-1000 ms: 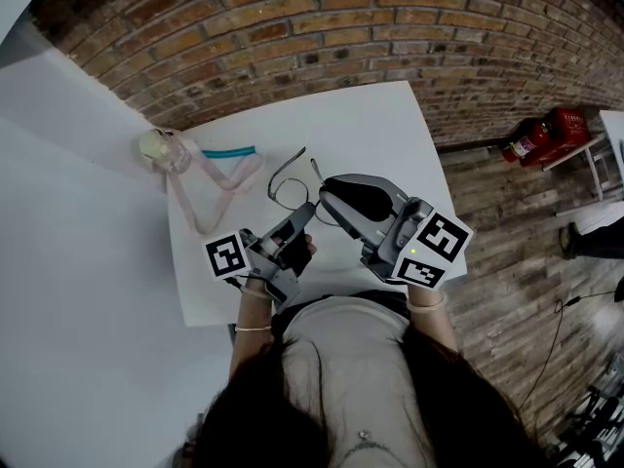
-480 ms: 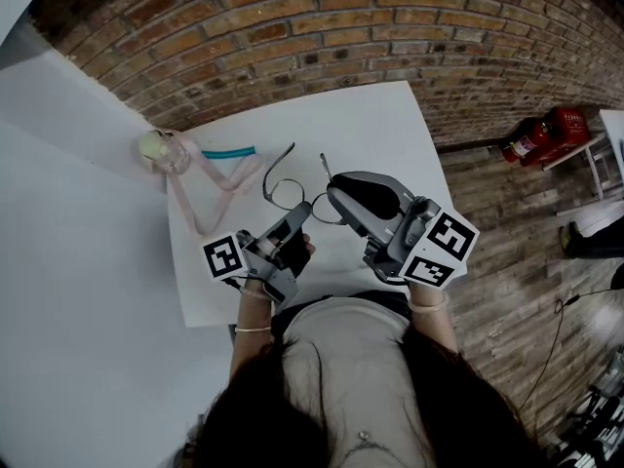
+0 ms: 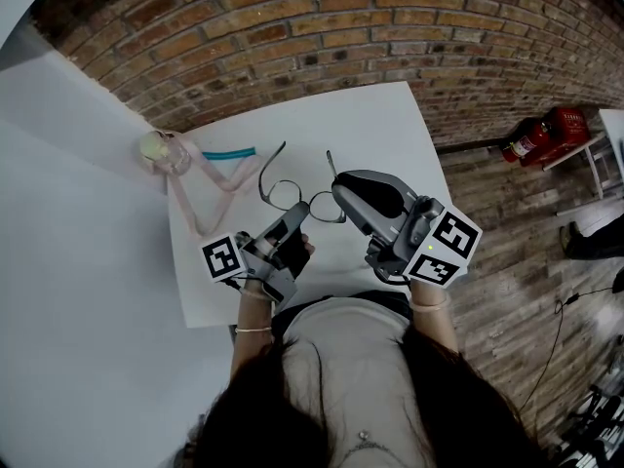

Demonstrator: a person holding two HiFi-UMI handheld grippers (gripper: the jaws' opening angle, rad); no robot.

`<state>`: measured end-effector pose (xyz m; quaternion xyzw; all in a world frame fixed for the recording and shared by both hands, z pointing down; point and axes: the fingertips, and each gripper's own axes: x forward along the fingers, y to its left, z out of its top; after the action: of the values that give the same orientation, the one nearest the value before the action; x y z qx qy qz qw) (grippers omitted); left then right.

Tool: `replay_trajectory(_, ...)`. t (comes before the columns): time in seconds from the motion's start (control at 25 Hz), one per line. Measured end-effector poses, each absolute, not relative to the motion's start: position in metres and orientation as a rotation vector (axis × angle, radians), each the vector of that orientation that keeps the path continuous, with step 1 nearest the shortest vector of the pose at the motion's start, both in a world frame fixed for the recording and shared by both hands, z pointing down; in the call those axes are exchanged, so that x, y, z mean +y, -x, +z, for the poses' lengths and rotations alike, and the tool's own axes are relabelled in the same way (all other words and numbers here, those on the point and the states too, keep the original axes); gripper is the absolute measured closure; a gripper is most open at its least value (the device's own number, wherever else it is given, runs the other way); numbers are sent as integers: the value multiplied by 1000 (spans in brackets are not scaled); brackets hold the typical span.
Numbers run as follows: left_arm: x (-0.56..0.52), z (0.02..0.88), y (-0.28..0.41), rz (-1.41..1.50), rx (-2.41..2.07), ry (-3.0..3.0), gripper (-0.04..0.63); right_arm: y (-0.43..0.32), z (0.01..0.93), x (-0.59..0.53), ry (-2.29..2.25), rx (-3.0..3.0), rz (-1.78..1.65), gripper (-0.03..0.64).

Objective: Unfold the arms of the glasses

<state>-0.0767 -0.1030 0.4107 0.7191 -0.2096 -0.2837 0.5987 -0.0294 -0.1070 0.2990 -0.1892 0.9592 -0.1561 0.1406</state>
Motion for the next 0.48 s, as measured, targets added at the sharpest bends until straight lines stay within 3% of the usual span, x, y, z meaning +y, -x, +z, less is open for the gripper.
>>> replay_trajectory(0.48, -105, 412, 84, -700, -492, -1640, 566, 21, 297, -110, 546, 2728, -473, 588)
